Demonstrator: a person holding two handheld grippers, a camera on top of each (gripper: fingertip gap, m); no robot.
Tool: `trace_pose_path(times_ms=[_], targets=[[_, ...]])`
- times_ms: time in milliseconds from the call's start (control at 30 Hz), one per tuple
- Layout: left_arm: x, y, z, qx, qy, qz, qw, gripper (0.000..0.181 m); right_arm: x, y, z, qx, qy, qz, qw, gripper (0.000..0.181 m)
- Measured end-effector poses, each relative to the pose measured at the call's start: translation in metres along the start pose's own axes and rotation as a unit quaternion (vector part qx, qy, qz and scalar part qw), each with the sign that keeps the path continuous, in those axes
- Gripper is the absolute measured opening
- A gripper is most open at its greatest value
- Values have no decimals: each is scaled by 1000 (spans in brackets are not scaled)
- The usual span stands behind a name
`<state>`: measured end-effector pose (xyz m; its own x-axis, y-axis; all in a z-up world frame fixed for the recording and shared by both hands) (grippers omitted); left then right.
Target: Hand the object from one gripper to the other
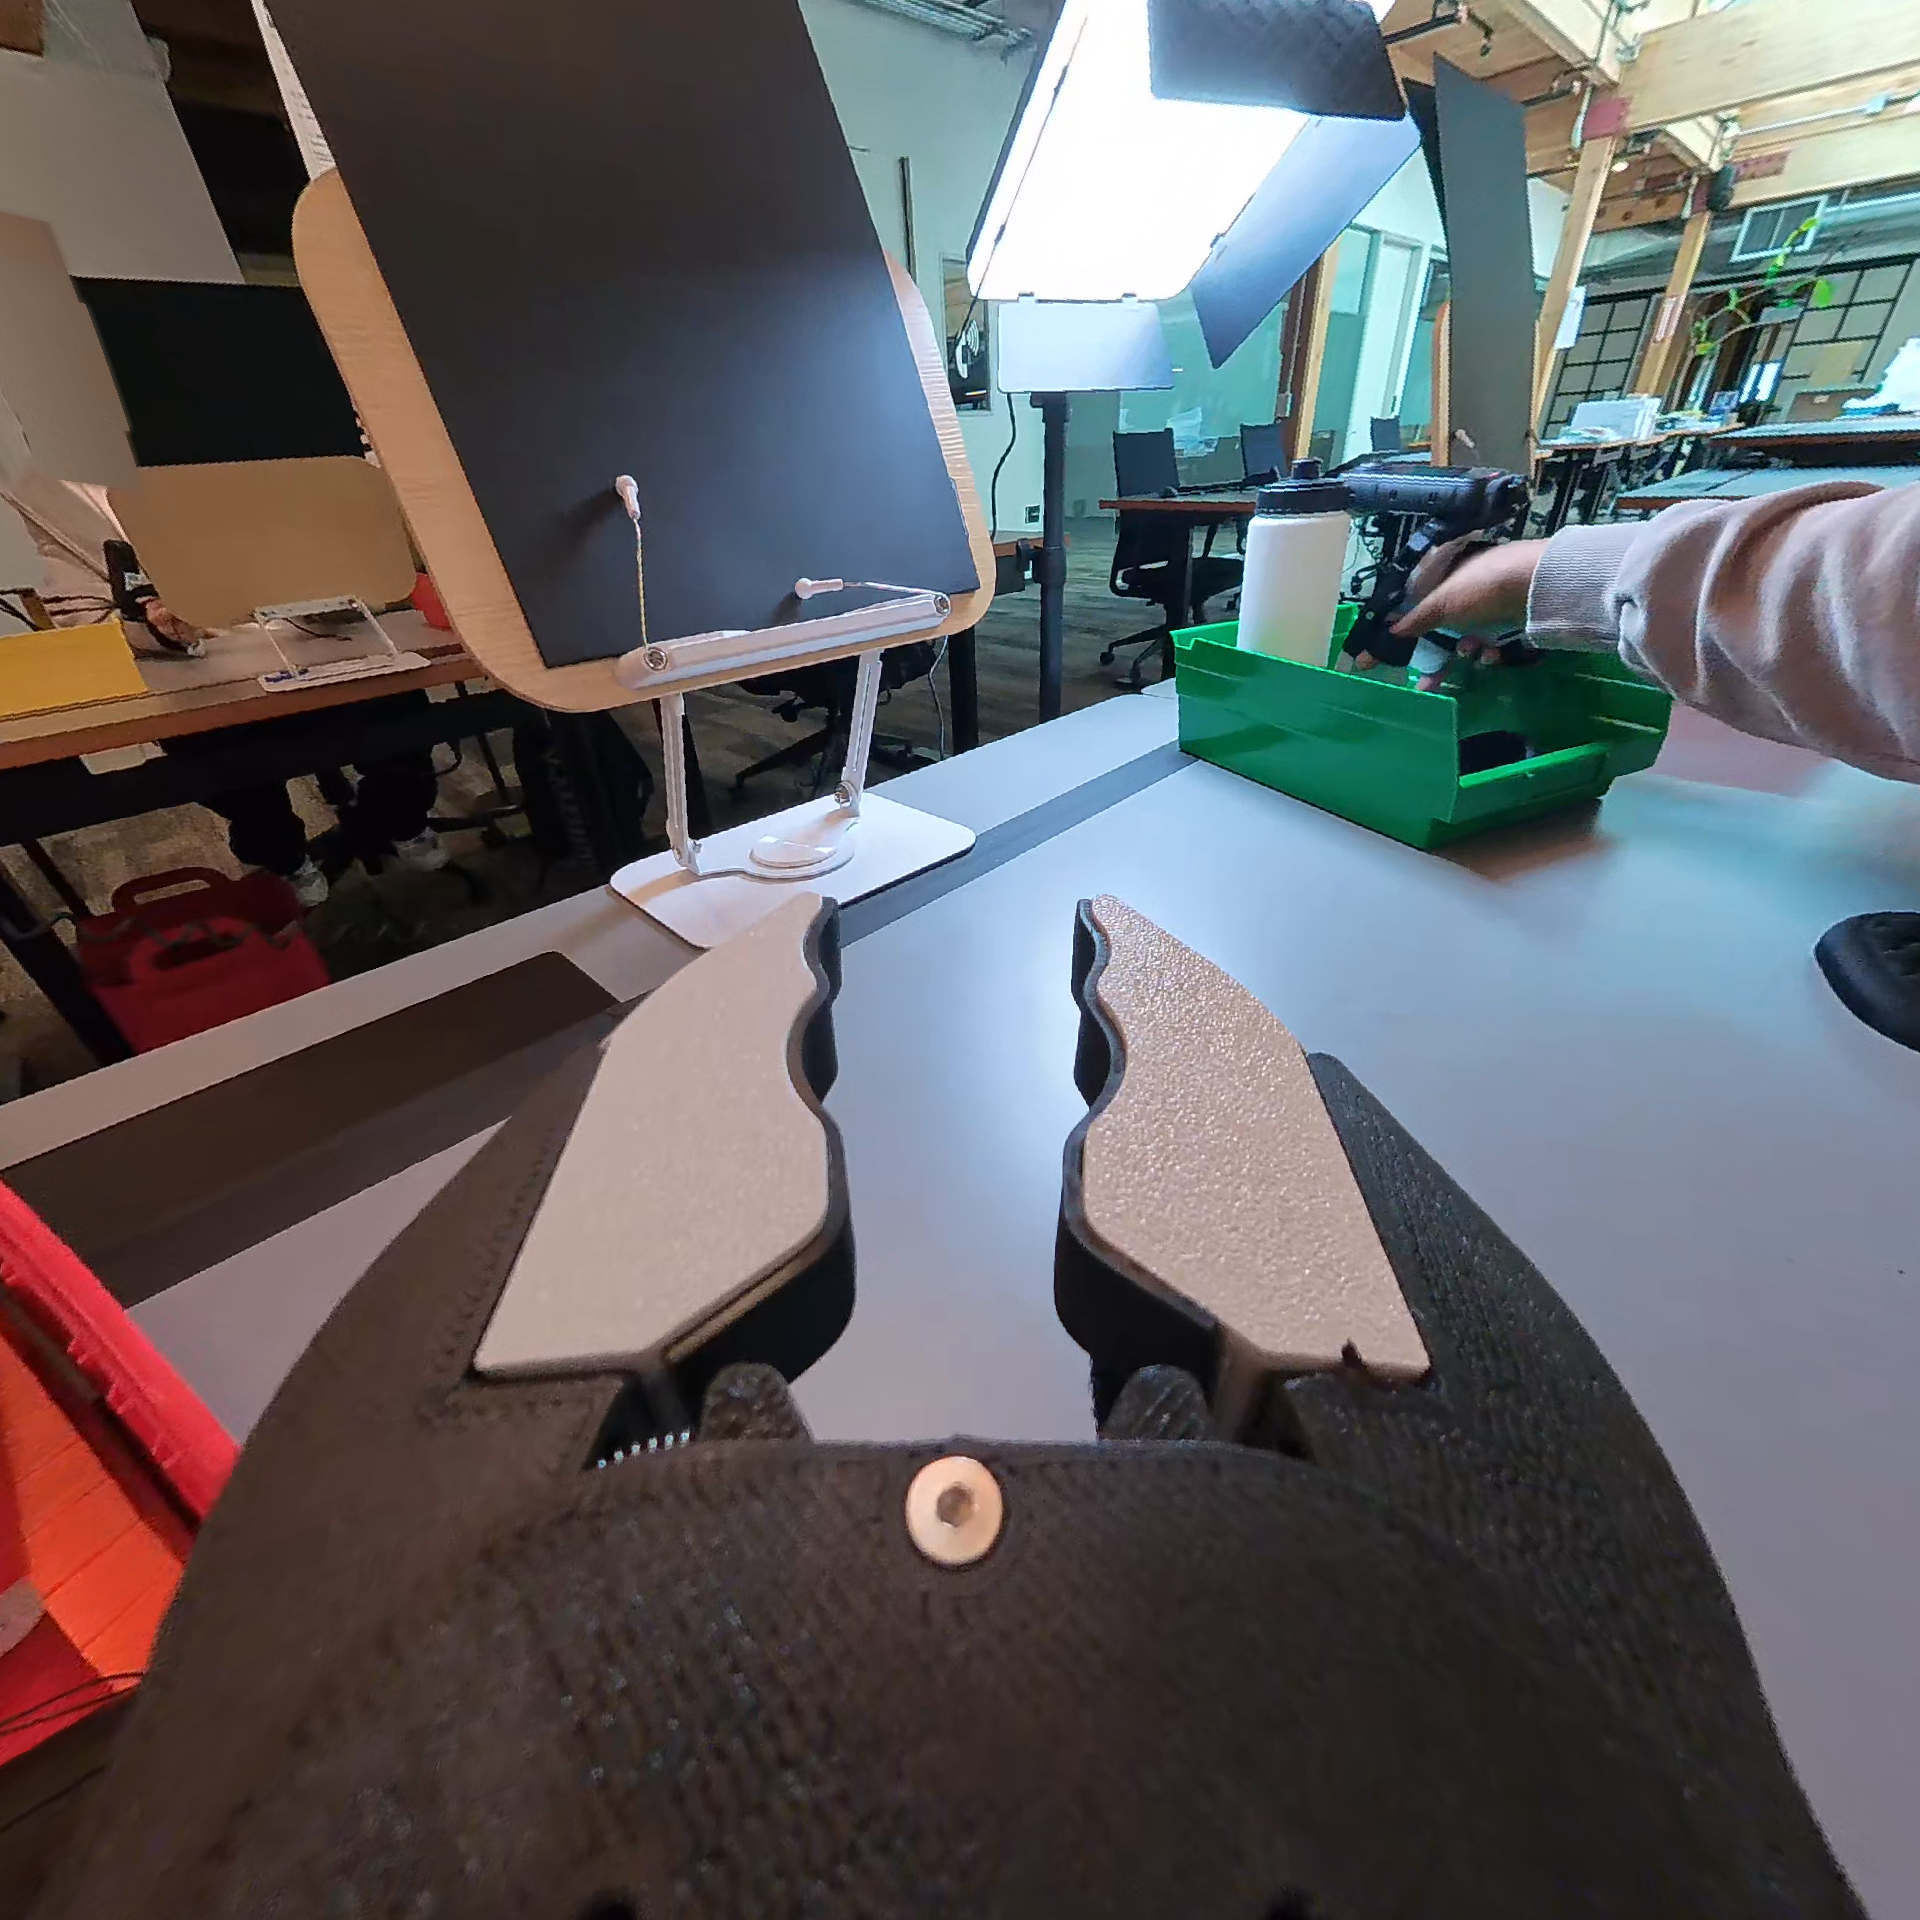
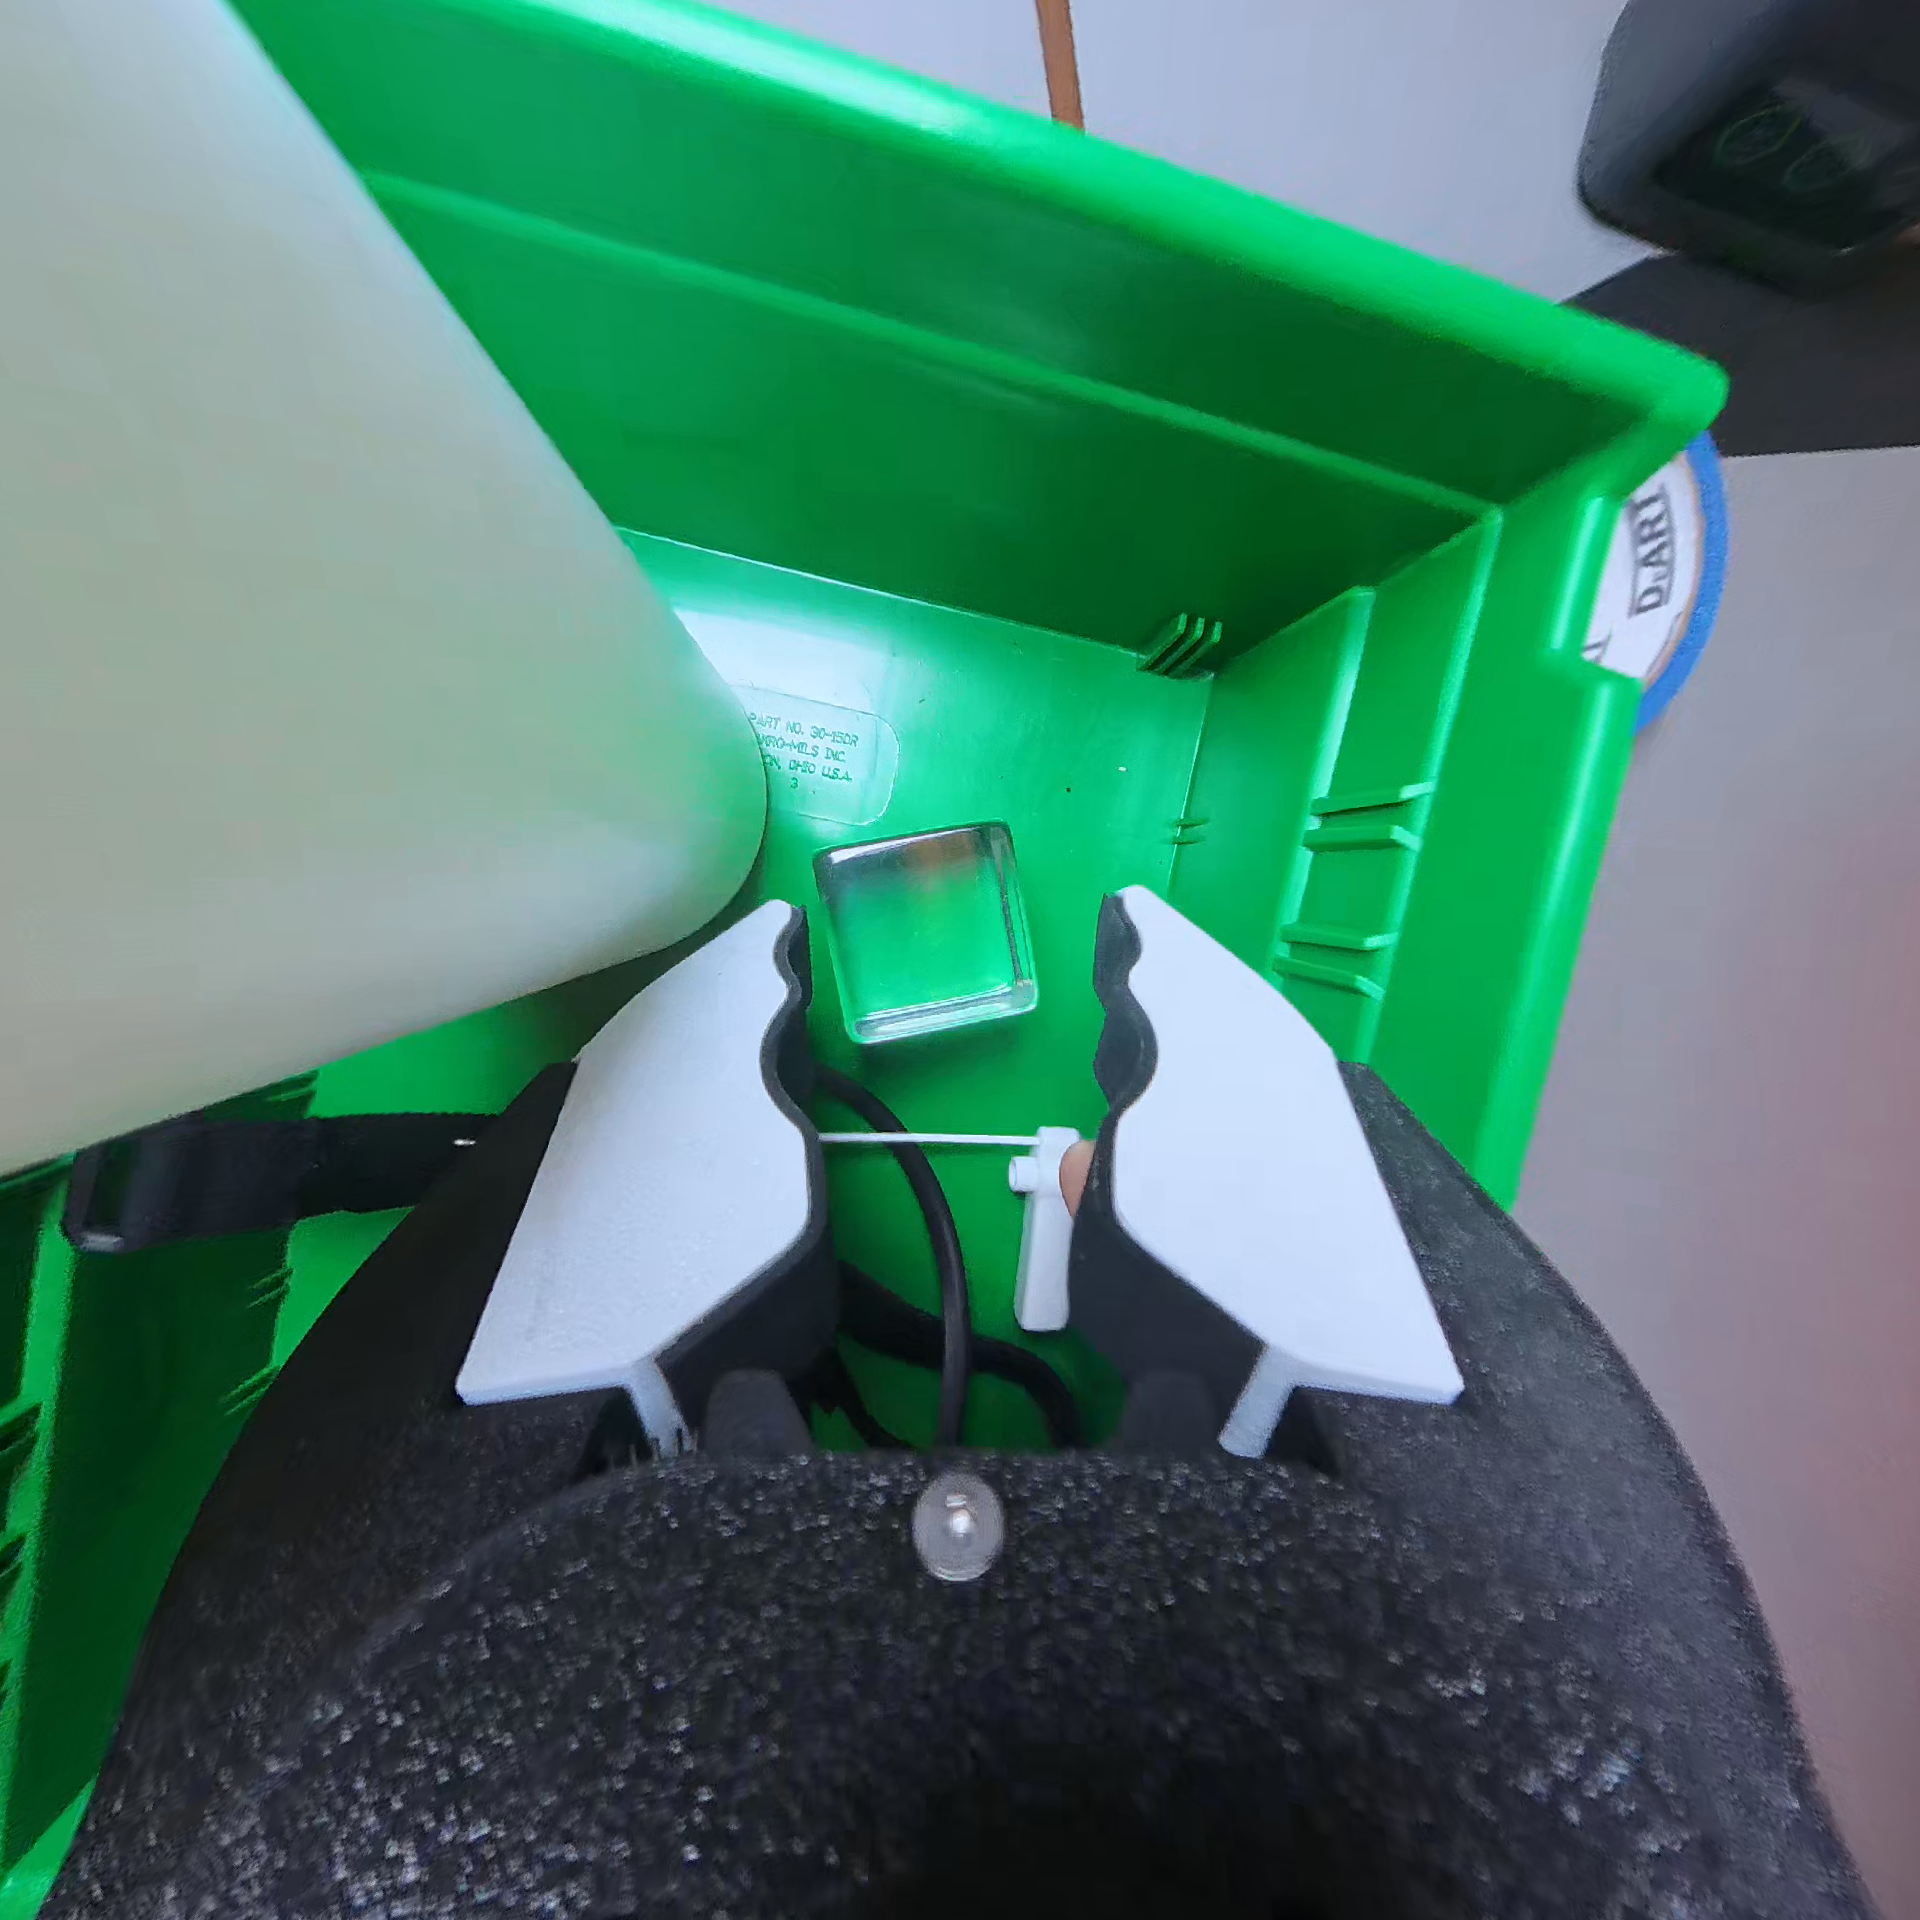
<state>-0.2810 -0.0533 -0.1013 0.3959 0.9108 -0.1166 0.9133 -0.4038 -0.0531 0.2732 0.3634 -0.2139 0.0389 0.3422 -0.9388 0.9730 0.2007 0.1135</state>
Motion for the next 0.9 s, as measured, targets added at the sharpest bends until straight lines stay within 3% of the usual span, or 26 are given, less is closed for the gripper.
trace_pose_path(times_ms=[33,167,300,400,533,700,900], targets=[[-1,0,-1,1,2,-2,1000,43,-7,1,-2,-3,12,-1,1000,53],[-7,-4,-5,-2,0,-14,1000,42,-53,8,-12,-15,102,-11,995,54],[-20,-19,-11,9,3,-52,999,42,-114,-1,-3,-43,211,-40,976,55],[-37,-37,-19,8,17,-93,996,43,-165,-24,22,-89,292,-79,949,55],[-72,-66,-33,-3,41,-160,986,43,-216,-62,80,-145,359,-144,911,50],[-116,-110,-50,-9,17,-234,972,42,-232,-95,152,-193,384,-190,883,43],[-123,-164,-48,35,-110,-284,952,41,-230,-124,200,-222,413,-283,837,31]])
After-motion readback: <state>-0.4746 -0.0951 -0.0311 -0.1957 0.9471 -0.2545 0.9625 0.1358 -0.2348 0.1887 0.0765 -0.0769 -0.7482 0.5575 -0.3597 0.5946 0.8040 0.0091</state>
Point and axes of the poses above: each gripper's, where its closed fingertips meet, x out along the fingers, z out of its underside, y = z × x across the jaws, the point moved 2 cm from there along -x, back along the fingers, and after that the axes turned 8 degrees about -y, right-handed, at the moved point
